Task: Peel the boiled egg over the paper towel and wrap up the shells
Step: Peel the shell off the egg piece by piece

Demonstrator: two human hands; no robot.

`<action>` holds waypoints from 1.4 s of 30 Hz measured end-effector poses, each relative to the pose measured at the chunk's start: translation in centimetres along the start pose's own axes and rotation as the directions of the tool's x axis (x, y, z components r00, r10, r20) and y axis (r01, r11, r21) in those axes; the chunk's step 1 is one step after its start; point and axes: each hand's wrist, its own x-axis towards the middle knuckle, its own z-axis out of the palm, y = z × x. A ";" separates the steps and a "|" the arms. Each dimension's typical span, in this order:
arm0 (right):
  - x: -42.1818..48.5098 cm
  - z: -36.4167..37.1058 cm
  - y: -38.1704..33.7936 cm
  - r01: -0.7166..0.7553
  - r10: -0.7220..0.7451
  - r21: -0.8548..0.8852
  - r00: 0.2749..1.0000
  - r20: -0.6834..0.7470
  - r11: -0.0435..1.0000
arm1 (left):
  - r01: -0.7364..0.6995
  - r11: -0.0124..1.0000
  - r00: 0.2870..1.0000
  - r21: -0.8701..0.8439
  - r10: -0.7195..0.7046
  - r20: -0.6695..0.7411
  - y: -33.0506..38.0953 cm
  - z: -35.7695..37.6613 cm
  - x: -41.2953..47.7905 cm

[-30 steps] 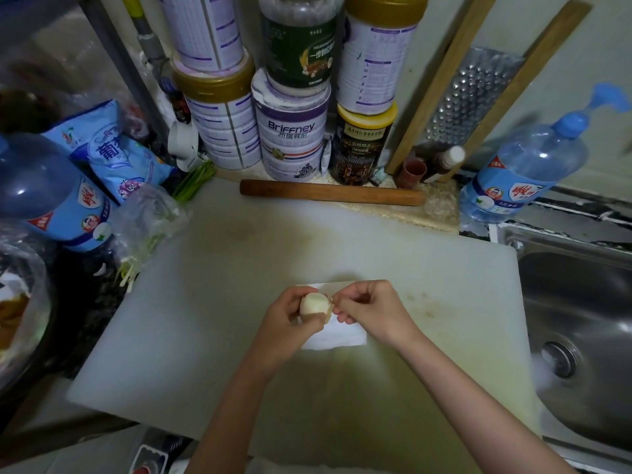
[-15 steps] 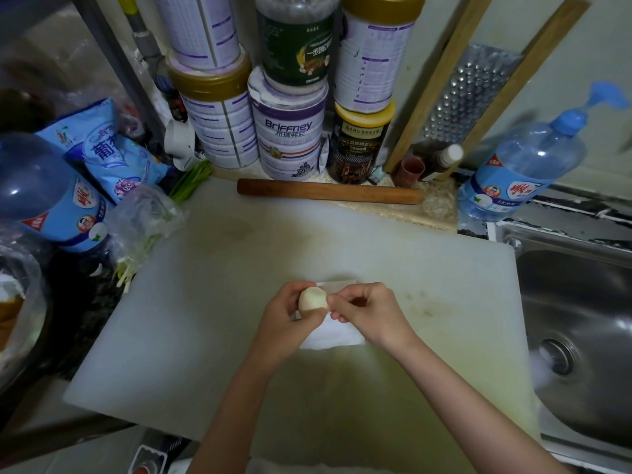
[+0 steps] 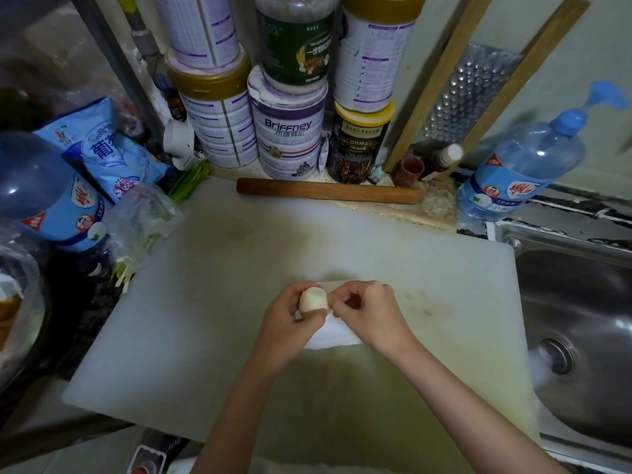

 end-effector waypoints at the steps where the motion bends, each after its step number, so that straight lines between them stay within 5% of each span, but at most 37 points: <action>1: 0.0 0.0 -0.1 -0.001 0.001 -0.016 1.000 -0.002 1.000 | -0.001 1.000 1.000 0.011 0.001 0.001 0.0 0.1 0.0; 13: -0.2 0.1 -0.1 -0.067 0.067 -0.134 0.998 -0.005 0.989 | -0.063 0.987 0.998 0.148 0.064 -0.007 -0.6 0.7 -0.5; 27: 0.5 -1.9 1.4 -0.399 0.275 0.375 0.899 0.341 0.837 | 0.176 0.944 0.980 -0.277 -0.141 0.142 -1.2 0.2 -0.5; 36: 0.3 -1.8 1.5 -0.279 0.189 0.301 0.936 0.296 0.912 | 0.113 0.982 0.993 -0.150 -0.105 0.061 -1.4 1.4 -0.5; 42: 0.8 -2.5 1.7 -0.408 0.229 0.380 0.871 0.435 0.830 | 0.115 0.977 0.989 -0.182 -0.095 0.116 -0.8 1.0 -0.2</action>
